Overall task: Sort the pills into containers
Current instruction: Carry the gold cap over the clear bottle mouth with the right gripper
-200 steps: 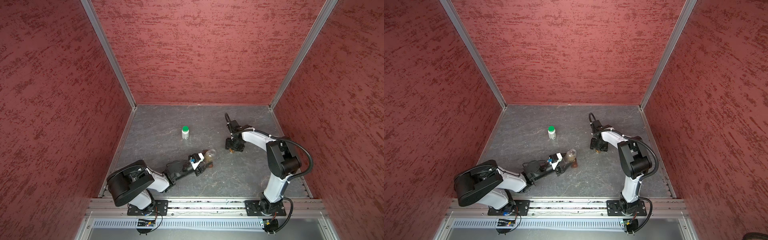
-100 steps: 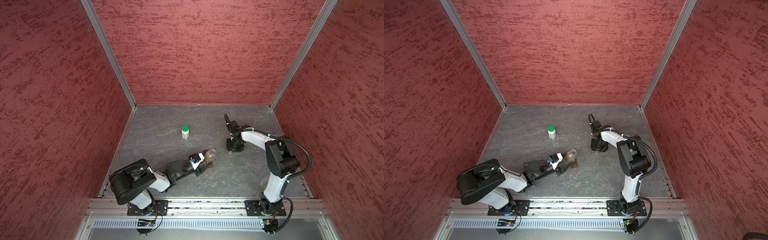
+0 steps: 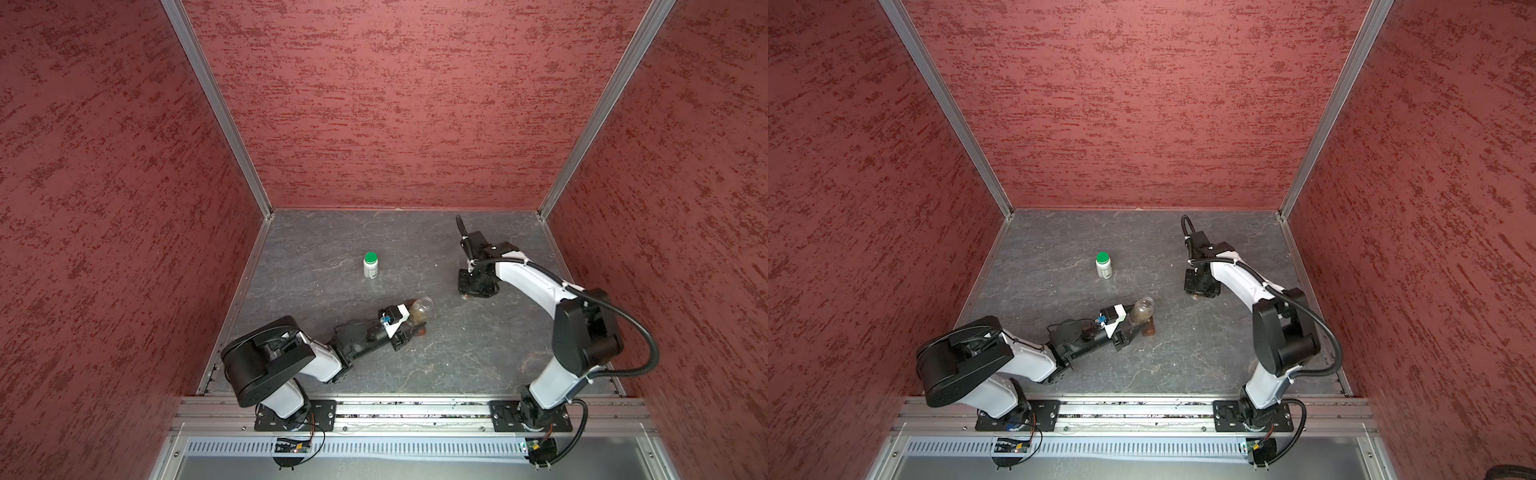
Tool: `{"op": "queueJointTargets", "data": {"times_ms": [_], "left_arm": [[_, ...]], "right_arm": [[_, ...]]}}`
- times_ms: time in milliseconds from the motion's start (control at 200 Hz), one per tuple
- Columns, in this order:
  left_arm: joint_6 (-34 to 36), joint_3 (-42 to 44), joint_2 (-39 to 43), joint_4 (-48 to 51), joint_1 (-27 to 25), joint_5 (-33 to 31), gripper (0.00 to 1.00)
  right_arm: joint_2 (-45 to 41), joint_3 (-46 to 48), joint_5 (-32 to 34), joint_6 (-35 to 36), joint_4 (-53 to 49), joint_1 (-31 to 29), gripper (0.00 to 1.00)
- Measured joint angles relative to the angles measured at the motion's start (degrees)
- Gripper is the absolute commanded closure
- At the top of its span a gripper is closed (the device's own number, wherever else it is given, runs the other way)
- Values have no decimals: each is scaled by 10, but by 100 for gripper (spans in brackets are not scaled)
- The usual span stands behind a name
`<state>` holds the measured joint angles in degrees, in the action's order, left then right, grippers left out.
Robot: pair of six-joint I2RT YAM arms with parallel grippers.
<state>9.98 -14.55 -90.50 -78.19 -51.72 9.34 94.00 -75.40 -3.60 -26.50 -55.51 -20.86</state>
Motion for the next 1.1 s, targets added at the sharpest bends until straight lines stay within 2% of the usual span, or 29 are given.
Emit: {"op": "queueJointTargets", "data": {"times_ms": [180,351,651,1102], "left_arm": [[14,-49,-41,-4,8,19,100],[30,-81,-67,-7,32,50,100],[50,-116,-99,-7,56,89,100],[53,-122,-109,-7,58,104,100]], "right_arm": [[-91,-113,-65,21,-55,-12,68],[-140,-193,-113,33,-107,-29,68],[-136,-198,-158,47,-170,-74,67],[-94,-198,-146,55,-208,-127,66]]}}
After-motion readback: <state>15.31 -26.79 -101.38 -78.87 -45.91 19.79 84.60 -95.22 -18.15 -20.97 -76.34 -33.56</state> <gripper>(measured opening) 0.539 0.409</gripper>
